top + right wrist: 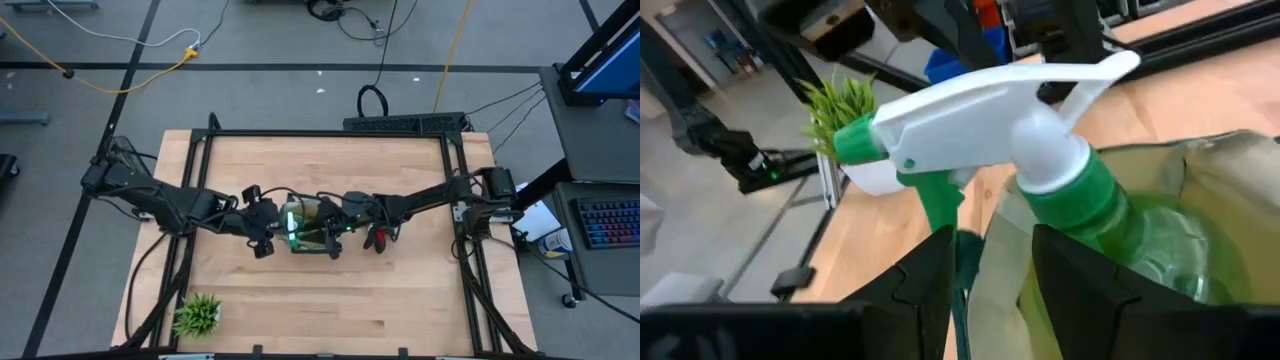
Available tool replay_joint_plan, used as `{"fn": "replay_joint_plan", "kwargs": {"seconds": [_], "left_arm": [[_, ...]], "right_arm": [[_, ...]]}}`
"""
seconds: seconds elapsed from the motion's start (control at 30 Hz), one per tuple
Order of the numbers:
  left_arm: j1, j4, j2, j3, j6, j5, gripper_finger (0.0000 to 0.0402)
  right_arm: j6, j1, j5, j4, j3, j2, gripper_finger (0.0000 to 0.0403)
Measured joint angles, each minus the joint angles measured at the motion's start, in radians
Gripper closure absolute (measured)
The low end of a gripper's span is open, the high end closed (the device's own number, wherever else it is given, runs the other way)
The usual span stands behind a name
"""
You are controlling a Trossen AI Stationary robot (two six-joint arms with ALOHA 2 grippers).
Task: Pick & Place Garden tools in Gardening bag
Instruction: Put the green sprayer into the green gardening bag
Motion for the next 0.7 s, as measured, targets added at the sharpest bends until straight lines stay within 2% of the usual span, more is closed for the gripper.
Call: {"fn": "replay_joint_plan", "kwargs": {"seconds": [0.33,0.5,0.7], "left_arm": [[-0.037,0.0,0.0,0.0,0.233,-0.061,0.0243],[-0.063,0.0,0.0,0.0,0.367,-0.068,0.0243],[-0.092,0.013,0.0,0.0,0.59,-0.13,0.0243]], "right_arm": [[-0.011,0.005,0.002,-0.099,0.0,-0.036,0.0273],[-0.09,0.026,0.003,-0.118,0.0,-0.037,0.0273],[-0.189,0.063,0.002,-0.1,0.0,-0.037,0.0273]]}}
